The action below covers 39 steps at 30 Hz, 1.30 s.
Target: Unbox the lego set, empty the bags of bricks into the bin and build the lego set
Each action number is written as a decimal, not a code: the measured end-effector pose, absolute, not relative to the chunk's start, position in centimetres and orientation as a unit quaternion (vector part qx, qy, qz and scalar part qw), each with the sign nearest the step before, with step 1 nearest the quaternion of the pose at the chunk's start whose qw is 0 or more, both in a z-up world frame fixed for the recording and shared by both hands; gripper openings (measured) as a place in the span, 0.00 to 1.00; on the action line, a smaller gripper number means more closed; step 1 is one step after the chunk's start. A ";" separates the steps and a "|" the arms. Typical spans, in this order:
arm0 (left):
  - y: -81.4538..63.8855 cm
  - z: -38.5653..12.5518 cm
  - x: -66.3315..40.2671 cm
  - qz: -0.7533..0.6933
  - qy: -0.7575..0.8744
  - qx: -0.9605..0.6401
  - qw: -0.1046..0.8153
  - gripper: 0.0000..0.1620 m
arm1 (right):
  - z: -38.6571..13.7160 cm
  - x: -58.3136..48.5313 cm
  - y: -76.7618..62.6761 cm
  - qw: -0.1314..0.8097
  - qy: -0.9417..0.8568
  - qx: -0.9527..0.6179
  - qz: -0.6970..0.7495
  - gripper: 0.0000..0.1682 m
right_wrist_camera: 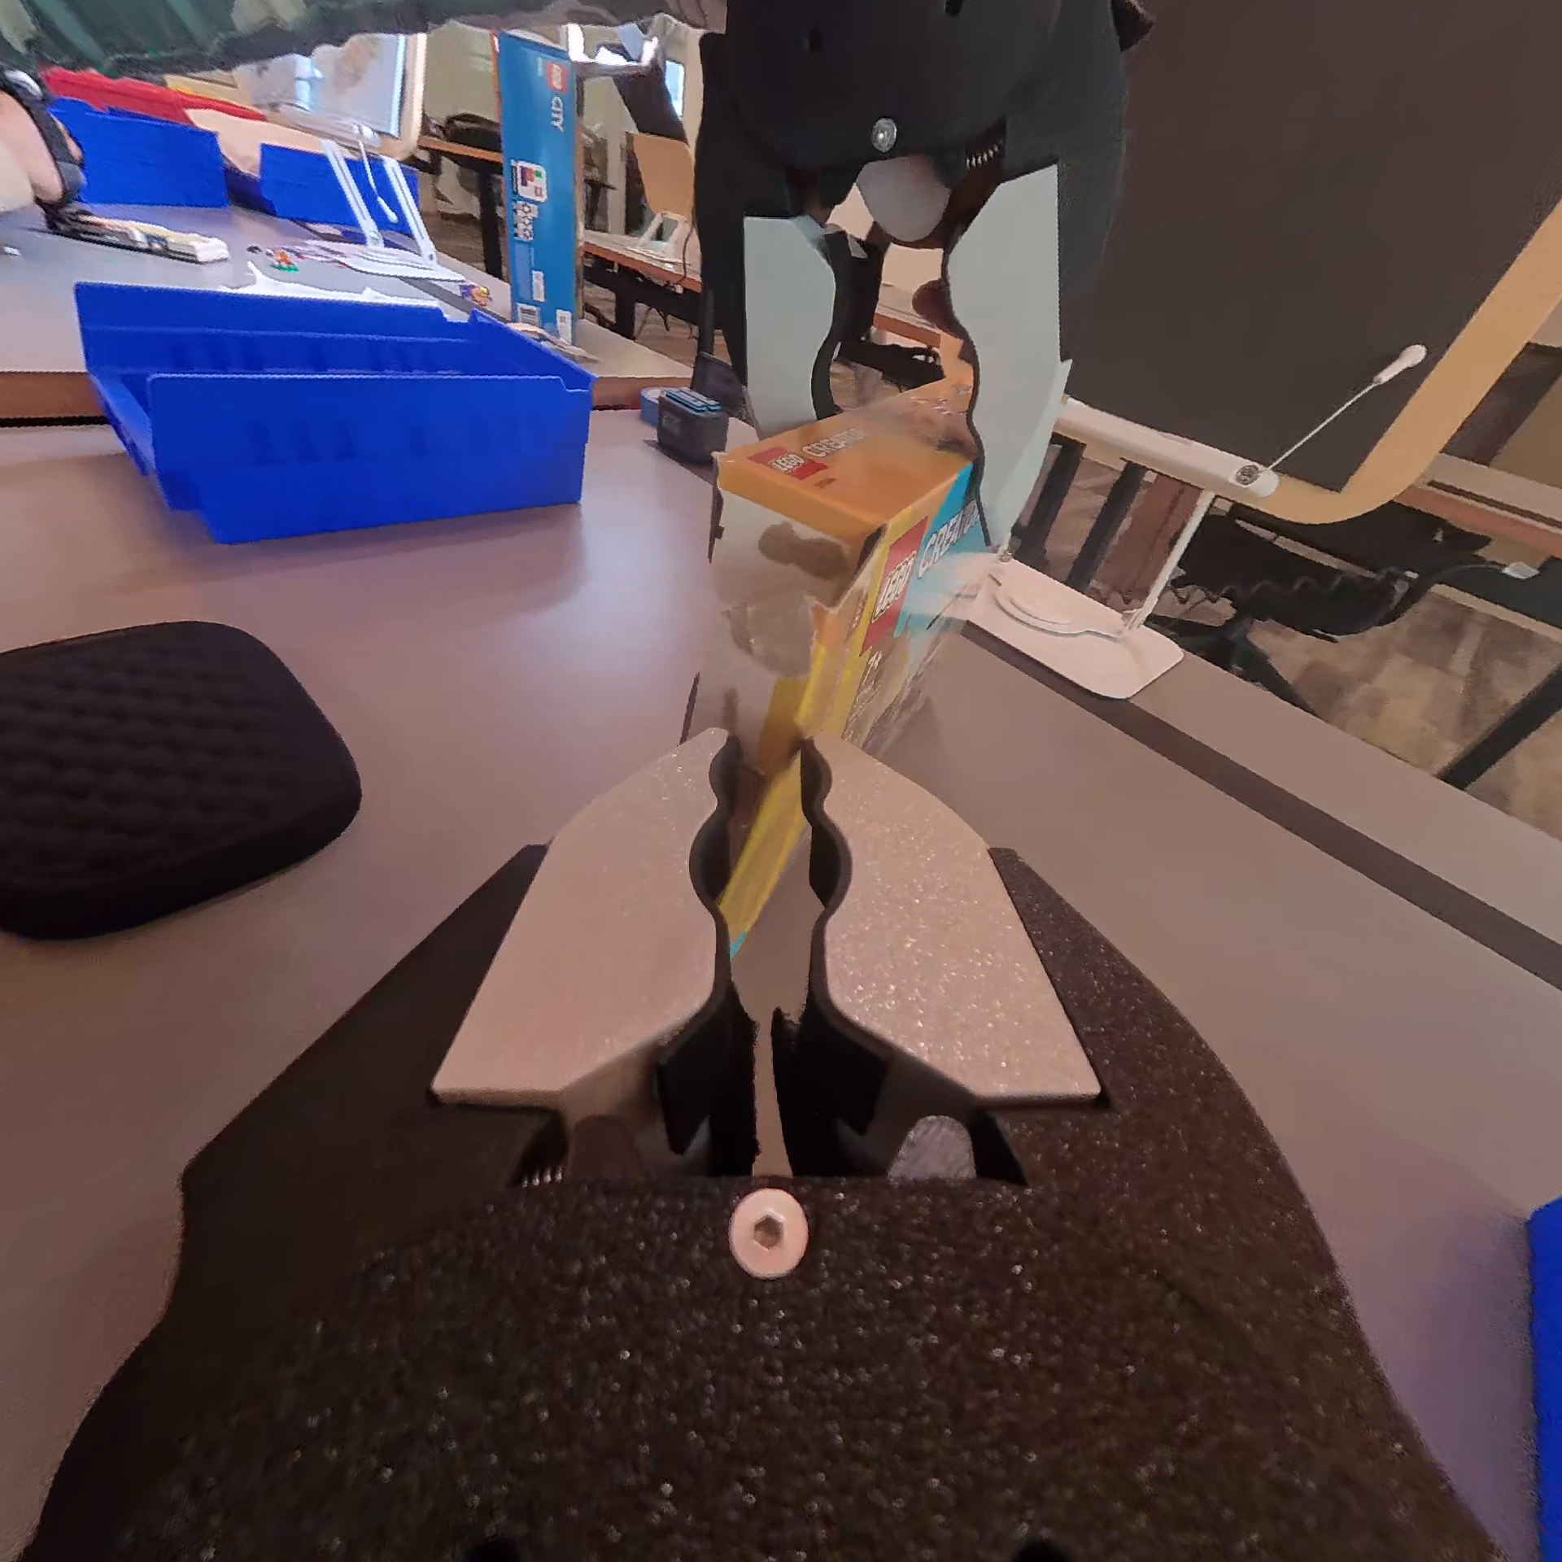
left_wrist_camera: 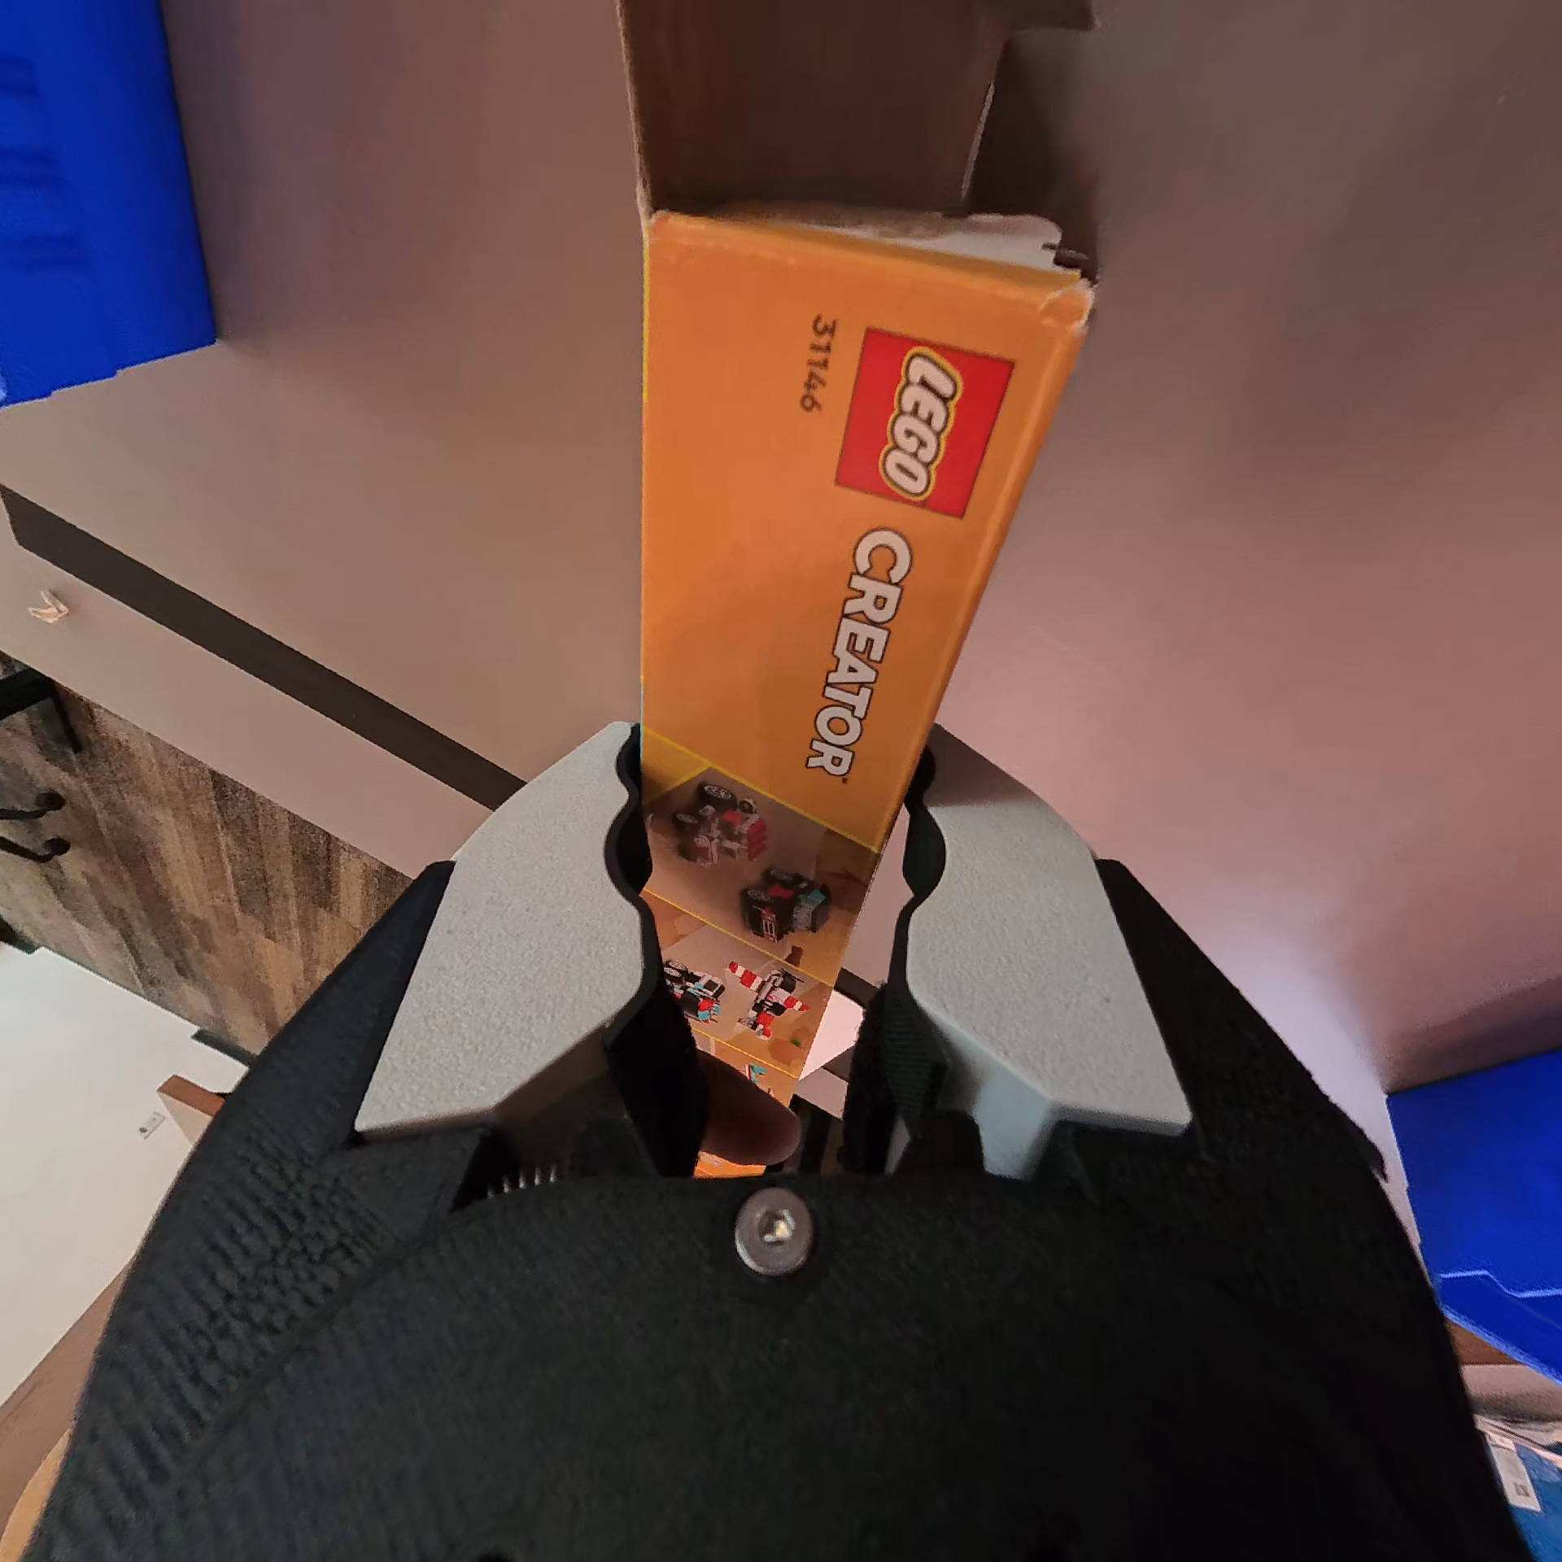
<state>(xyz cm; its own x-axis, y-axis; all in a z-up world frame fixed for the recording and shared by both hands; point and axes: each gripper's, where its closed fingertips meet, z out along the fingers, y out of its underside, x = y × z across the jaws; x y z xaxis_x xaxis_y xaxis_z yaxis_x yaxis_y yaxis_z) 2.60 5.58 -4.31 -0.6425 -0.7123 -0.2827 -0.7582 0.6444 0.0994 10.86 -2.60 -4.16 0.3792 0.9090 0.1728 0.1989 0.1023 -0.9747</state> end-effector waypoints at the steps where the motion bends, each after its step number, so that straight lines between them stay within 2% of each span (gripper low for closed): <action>1: 5.6 -4.3 2.6 0.104 0.900 -0.409 0.109 0.36 | -4.1 10.7 -2.7 0.578 -0.462 -0.596 0.313 0.08; 3: 5.5 -4.3 2.5 0.103 0.900 -0.409 0.108 0.36 | -4.1 10.2 -3.0 0.588 -0.440 -0.596 0.326 0.13; 5: 5.5 -4.3 2.4 0.105 0.900 -0.410 0.105 0.36 | -4.0 10.2 -2.9 0.615 -0.399 -0.597 0.324 0.26; 6: 5.5 -4.3 2.4 0.106 0.900 -0.410 0.104 0.36 | -4.1 10.1 -3.1 0.625 -0.382 -0.596 0.329 0.26; 11: 5.5 -4.3 2.4 0.111 0.900 -0.411 0.099 0.36 | -7.7 8.2 -3.8 0.590 -0.394 -0.640 0.294 0.45; 13: 5.5 -4.3 2.3 0.114 0.900 -0.410 0.094 0.36 | -8.1 7.7 -3.6 0.603 -0.382 -0.646 0.272 0.44; 17: 5.5 -4.4 2.3 0.114 0.900 -0.409 0.097 0.36 | -8.6 7.4 -2.9 0.616 -0.396 -0.641 0.227 0.24; 20: 5.4 -4.4 2.2 0.114 0.901 -0.406 0.099 0.36 | -8.7 8.0 -2.8 0.613 -0.417 -0.635 0.216 0.19; 31: 4.9 -4.4 1.8 0.100 0.908 -0.392 0.108 0.35 | -9.0 9.5 -2.8 0.463 -0.680 -0.454 0.343 0.18; 39: 5.1 -4.6 2.0 0.094 0.911 -0.385 0.112 0.35 | -9.2 9.3 -1.6 0.326 -0.759 -0.342 0.448 0.13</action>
<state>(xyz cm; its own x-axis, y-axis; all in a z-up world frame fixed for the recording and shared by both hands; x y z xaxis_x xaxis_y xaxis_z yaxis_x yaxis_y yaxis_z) 2.03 5.10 -4.58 -0.6786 -0.6807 -0.2760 -0.7228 0.6858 0.0855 9.27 -1.63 -9.22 -0.5530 0.8113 0.1896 0.2268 0.3656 -0.9027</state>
